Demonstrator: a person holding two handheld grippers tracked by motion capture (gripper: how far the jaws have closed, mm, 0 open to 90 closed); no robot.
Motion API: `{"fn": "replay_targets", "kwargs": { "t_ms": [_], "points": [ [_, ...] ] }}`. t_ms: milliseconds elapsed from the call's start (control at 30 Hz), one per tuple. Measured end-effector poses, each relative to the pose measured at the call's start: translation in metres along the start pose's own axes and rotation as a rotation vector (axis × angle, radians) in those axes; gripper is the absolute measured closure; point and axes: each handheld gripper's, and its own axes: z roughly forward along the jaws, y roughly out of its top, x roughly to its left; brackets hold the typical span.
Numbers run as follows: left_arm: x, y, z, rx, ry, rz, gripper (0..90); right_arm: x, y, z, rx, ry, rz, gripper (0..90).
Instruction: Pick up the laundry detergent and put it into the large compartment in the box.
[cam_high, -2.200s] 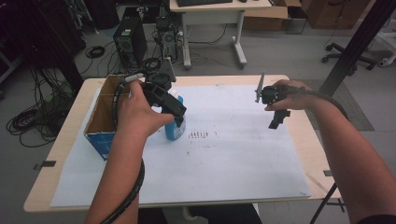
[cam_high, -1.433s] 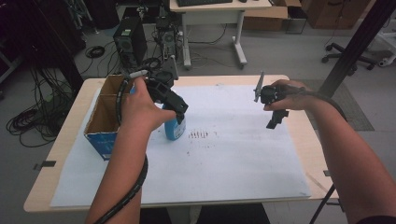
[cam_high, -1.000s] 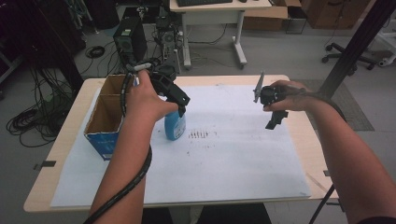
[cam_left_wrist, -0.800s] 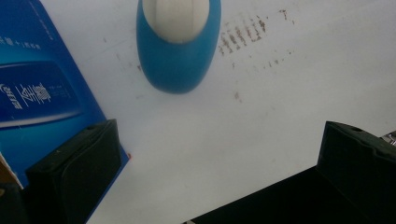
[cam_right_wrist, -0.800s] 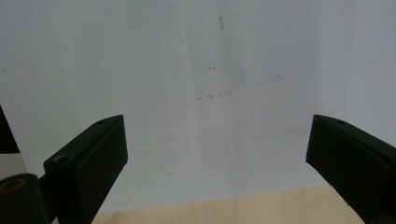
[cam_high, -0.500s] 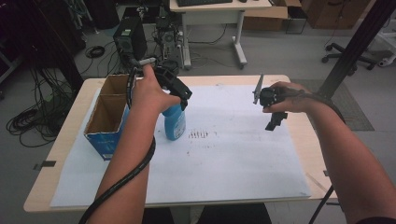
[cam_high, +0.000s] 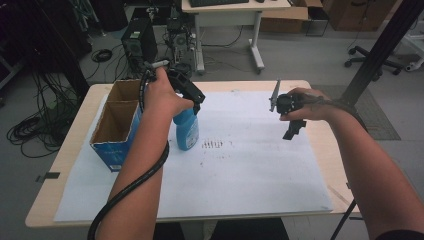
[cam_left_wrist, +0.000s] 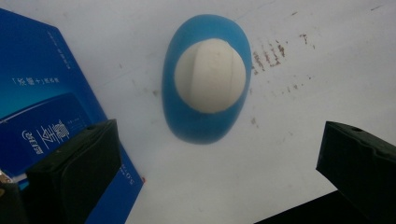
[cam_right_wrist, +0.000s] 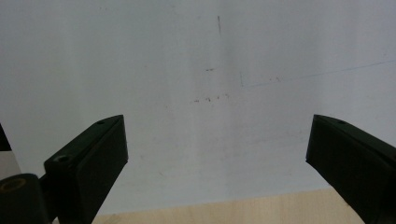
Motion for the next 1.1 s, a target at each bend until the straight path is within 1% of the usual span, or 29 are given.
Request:
{"fn": "replay_targets", "kwargs": {
  "t_ms": [67, 133, 200, 267, 333, 400, 567, 633, 700, 767, 933, 1100],
  "points": [
    [0.002, 0.001, 0.001, -0.002, -0.004, 0.003, 0.2, -0.001, 0.001, 0.0, -0.001, 0.0, -0.003, 5.3],
    [0.003, 0.003, 0.005, 0.01, -0.006, 0.009, 0.2, 0.0, 0.002, 0.0, -0.004, -0.002, -0.004, 5.3],
    [0.005, 0.005, 0.009, 0.011, -0.02, 0.01, 0.2, 0.0, 0.002, 0.0, -0.002, -0.003, -0.006, 5.4],
    [0.005, 0.005, 0.011, 0.012, -0.017, 0.007, 0.2, 0.0, 0.003, 0.001, -0.001, -0.004, -0.004, 5.4],
    [0.006, 0.006, 0.012, 0.002, -0.016, 0.007, 0.2, 0.0, 0.003, 0.001, -0.002, -0.005, -0.006, 5.4],
    [0.005, 0.007, 0.013, 0.009, -0.011, 0.014, 0.2, 0.0, 0.003, 0.001, -0.001, -0.004, -0.004, 5.3],
    [0.003, 0.009, 0.017, 0.008, -0.013, 0.015, 0.2, 0.0, 0.003, 0.001, -0.003, -0.003, -0.006, 5.3],
    [0.003, 0.009, 0.02, 0.012, -0.007, 0.015, 0.2, 0.001, 0.003, 0.001, -0.004, -0.003, -0.006, 5.4],
    [0.003, 0.01, 0.023, 0.015, -0.015, 0.018, 0.2, 0.002, 0.004, 0.001, -0.004, -0.005, -0.01, 5.4],
    [0.004, 0.011, 0.025, 0.017, -0.014, 0.018, 0.2, 0.003, 0.004, 0.001, 0.0, -0.004, -0.011, 5.3],
    [0.006, 0.013, 0.032, 0.018, 0.0, 0.009, 0.2, 0.005, 0.005, 0.002, 0.0, -0.003, -0.014, 5.4],
    [0.005, 0.014, 0.037, 0.015, 0.009, 0.014, 0.2, 0.005, 0.003, 0.004, -0.003, -0.003, -0.018, 5.4]
  ]
}}
